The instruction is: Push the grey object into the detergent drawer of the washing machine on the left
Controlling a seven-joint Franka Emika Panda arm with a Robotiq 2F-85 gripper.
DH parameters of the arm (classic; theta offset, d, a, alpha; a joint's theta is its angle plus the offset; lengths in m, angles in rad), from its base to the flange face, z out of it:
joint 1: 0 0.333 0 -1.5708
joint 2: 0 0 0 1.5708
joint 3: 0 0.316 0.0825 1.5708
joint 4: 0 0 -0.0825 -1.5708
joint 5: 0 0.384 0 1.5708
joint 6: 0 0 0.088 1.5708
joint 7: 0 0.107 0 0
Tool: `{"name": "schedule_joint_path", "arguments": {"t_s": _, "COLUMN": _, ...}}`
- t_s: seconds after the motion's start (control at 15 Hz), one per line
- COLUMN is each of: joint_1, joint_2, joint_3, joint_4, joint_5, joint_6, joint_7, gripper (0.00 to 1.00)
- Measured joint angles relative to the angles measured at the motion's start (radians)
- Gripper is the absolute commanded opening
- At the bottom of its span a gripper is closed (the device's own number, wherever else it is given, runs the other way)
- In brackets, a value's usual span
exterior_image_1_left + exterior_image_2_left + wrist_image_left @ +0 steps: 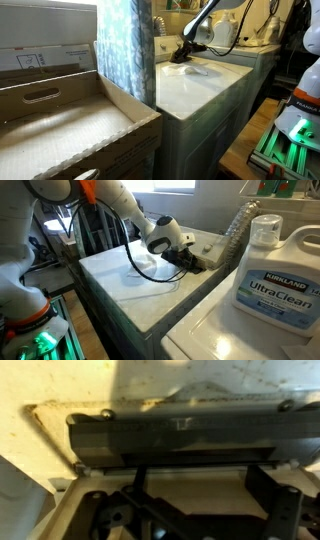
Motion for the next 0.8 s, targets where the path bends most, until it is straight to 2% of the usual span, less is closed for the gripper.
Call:
{"name": "schedule_joint_path", "arguments": {"t_s": 0.33, "joint_1": 0.036, "joint_2": -0.039, "joint_3": -0.037, "joint_4": -0.013, "joint_5": 0.000, "joint_6": -0.022, "joint_7": 0.044, "gripper": 1.00}}
{"name": "schedule_joint_path", "arguments": {"t_s": 0.8, "joint_1": 0.046, "joint_2": -0.043, "joint_3": -0.042, "joint_4": -0.011, "joint_5": -0.002, "joint_6": -0.022, "joint_7": 0.046, "gripper": 1.00}}
